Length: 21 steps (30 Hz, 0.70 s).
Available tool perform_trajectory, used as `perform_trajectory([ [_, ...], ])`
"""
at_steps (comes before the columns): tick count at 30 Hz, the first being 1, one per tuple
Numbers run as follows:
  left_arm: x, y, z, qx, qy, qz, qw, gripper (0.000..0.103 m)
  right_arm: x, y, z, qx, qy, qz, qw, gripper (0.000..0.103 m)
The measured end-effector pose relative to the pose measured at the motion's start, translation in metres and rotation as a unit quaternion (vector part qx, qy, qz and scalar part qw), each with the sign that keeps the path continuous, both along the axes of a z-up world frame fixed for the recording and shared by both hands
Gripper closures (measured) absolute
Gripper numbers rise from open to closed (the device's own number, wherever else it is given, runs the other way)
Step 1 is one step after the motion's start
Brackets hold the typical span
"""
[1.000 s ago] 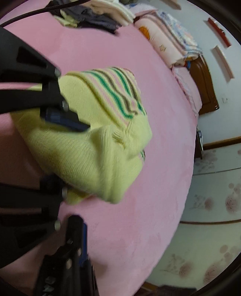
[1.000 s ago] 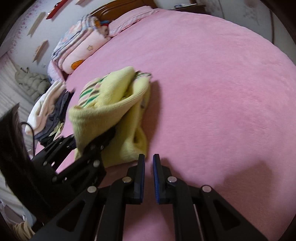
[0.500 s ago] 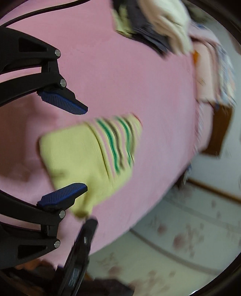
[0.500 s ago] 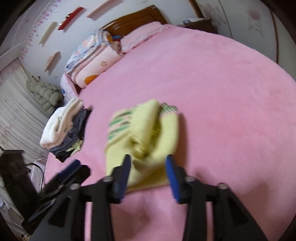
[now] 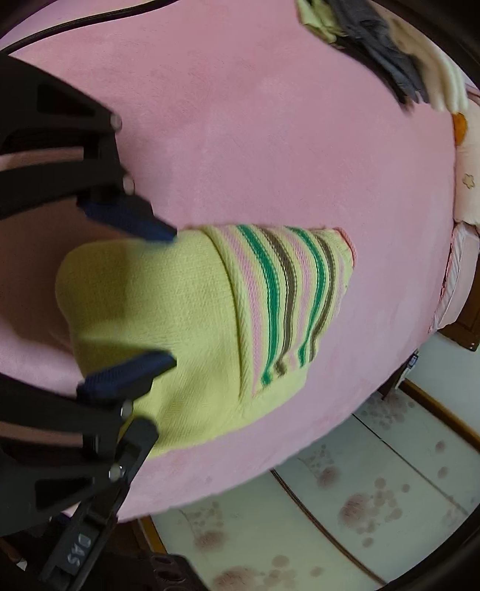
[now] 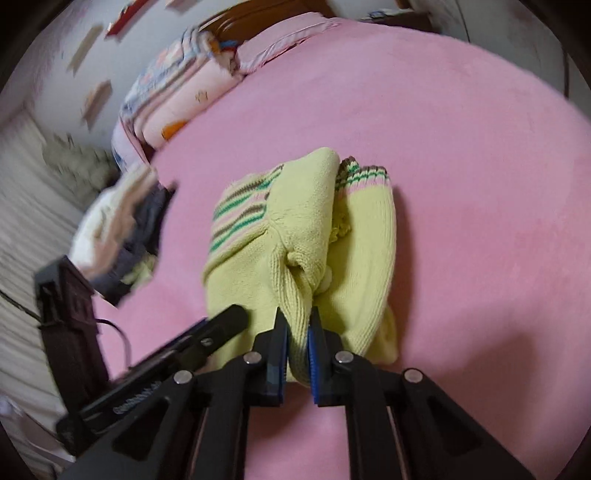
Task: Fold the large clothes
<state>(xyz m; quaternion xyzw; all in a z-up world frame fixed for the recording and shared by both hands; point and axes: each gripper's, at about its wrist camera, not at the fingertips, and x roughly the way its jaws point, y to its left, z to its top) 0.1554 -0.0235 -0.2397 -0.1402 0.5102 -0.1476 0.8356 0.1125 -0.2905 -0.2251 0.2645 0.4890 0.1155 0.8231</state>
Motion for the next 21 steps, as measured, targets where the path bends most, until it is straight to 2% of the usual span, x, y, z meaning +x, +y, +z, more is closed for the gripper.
perform_trajectory([
  [1, 0.002, -0.003, -0.001, 0.012, 0.001, -0.006, 0.9999, 0.055, -0.004, -0.008, -0.005, 0.016, 0.004, -0.015, 1.0, 0.095],
  [4, 0.003, -0.015, -0.007, 0.034, 0.002, -0.034, 0.9988, 0.059, -0.015, -0.028, -0.034, 0.042, 0.027, -0.048, 0.998, 0.096],
  [7, 0.001, -0.028, -0.012, 0.077, -0.011, -0.058, 0.9953, 0.059, -0.021, -0.037, -0.062, 0.058, 0.035, -0.057, 0.996, 0.098],
  [8, 0.001, -0.029, -0.01, 0.083, -0.016, -0.06, 0.9946, 0.058, -0.021, -0.036, -0.063, 0.054, 0.032, -0.054, 0.997, 0.098],
  [9, 0.003, -0.03, -0.008, 0.083, -0.016, -0.062, 0.9945, 0.057, -0.021, -0.033, -0.06, 0.047, 0.03, -0.048, 0.997, 0.098],
  [11, 0.004, -0.027, -0.001, 0.077, -0.013, -0.06, 0.9951, 0.046, -0.019, -0.024, -0.045, 0.015, 0.023, -0.027, 0.999, 0.096],
  [13, 0.007, -0.027, 0.008, 0.075, -0.015, -0.058, 0.9954, 0.04, -0.018, -0.015, -0.024, -0.029, 0.005, -0.005, 1.0, 0.087],
  [16, 0.009, -0.021, 0.035, 0.079, -0.051, -0.057, 0.9939, 0.04, -0.02, -0.007, 0.006, -0.079, -0.038, 0.018, 0.996, 0.077],
  [18, 0.012, -0.017, 0.047, 0.085, -0.07, -0.052, 0.9926, 0.04, -0.016, -0.004, 0.021, -0.093, -0.061, 0.024, 0.994, 0.075],
  [21, 0.028, -0.013, 0.052, 0.071, -0.073, -0.044, 0.9938, 0.04, 0.0, 0.001, 0.035, -0.108, -0.092, 0.028, 0.989, 0.075],
])
